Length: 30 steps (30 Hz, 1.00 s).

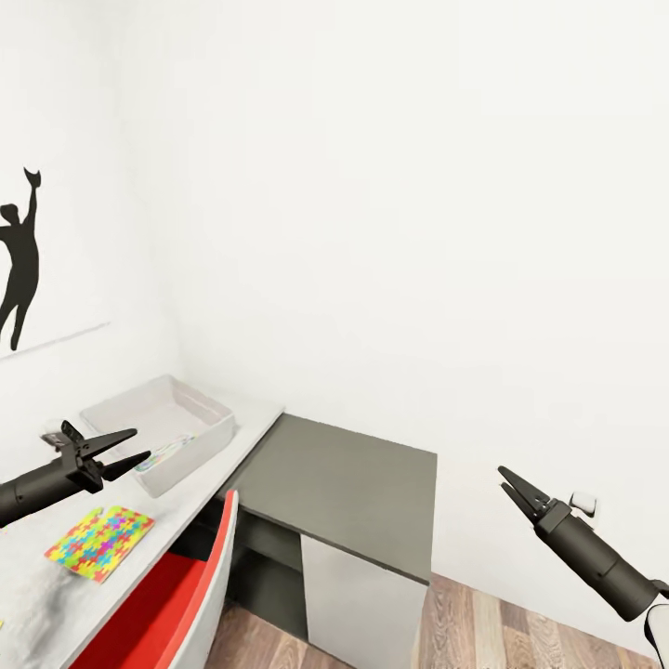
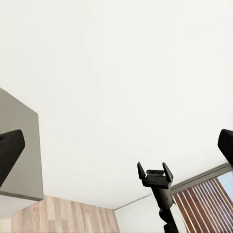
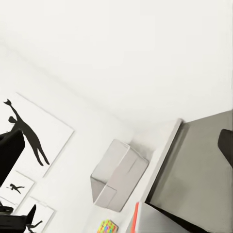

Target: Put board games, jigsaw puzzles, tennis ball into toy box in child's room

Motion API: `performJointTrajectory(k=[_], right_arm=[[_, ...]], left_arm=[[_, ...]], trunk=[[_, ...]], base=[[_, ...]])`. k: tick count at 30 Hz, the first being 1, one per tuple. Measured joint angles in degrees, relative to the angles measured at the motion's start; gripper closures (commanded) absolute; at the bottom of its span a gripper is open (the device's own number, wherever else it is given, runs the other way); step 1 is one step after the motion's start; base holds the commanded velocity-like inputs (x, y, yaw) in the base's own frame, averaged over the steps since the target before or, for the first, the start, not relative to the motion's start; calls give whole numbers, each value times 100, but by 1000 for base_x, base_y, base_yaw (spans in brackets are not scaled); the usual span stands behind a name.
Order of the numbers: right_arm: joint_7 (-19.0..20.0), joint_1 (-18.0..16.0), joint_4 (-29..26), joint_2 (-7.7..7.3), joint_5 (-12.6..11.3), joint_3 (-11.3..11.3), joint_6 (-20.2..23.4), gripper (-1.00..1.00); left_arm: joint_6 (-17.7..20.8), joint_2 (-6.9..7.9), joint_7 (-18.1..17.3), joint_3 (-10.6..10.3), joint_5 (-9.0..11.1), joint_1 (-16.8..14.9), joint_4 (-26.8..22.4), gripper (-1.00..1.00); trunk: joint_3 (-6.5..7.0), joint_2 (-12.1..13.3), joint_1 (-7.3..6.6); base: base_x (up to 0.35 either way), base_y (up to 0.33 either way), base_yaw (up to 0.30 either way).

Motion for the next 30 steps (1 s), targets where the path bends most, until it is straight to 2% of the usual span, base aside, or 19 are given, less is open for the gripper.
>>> performJointTrajectory(k=[30], right_arm=[[-44,-2,3,2,0,0,0,-100]], left_arm=[[-16,-9,19,-10,-2,-2,-25,-100]], trunk=[[172,-7,1]], base=[[0,0,-228]])
